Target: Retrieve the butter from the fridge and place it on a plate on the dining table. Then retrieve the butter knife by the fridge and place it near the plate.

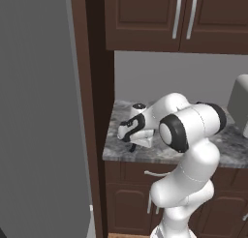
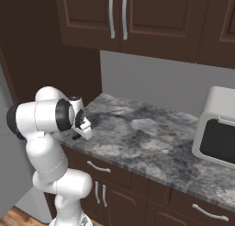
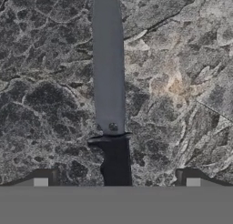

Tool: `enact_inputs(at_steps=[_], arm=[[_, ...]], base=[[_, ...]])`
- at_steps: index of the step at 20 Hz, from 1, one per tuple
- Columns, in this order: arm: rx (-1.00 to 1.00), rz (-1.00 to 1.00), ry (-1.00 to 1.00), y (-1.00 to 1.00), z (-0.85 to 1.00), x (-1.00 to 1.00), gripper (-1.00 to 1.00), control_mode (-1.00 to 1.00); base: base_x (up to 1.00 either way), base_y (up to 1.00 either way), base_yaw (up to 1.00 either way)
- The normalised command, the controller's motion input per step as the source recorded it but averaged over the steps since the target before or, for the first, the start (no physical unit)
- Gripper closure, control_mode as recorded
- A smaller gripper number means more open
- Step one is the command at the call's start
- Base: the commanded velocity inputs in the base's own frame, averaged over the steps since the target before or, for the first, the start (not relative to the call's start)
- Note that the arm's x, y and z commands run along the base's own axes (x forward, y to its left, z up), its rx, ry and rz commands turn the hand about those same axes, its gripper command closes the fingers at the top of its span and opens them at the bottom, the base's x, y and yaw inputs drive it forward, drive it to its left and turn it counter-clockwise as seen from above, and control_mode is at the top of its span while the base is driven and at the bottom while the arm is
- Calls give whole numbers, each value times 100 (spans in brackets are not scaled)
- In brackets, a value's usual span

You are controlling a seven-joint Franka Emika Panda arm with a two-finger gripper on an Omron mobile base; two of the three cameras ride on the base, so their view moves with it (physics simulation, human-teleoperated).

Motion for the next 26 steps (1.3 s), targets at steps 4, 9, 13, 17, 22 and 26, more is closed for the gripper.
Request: enact_inputs(at_steps=[4,9,13,17,22,26], arm=[[0,0,1,0,-28,2,-100,-100],[0,0,0,3,-16,0,100,-100],[0,0,0,4,-16,0,100,-100],[0,0,0,6,-17,1,100,-100],[0,0,0,11,-13,5,100,-100],[0,0,4,9,-18,13,100,-100]], base=[[0,0,0],[0,0,0],[0,0,0],[0,0,0],[0,0,0],[0,0,0]])
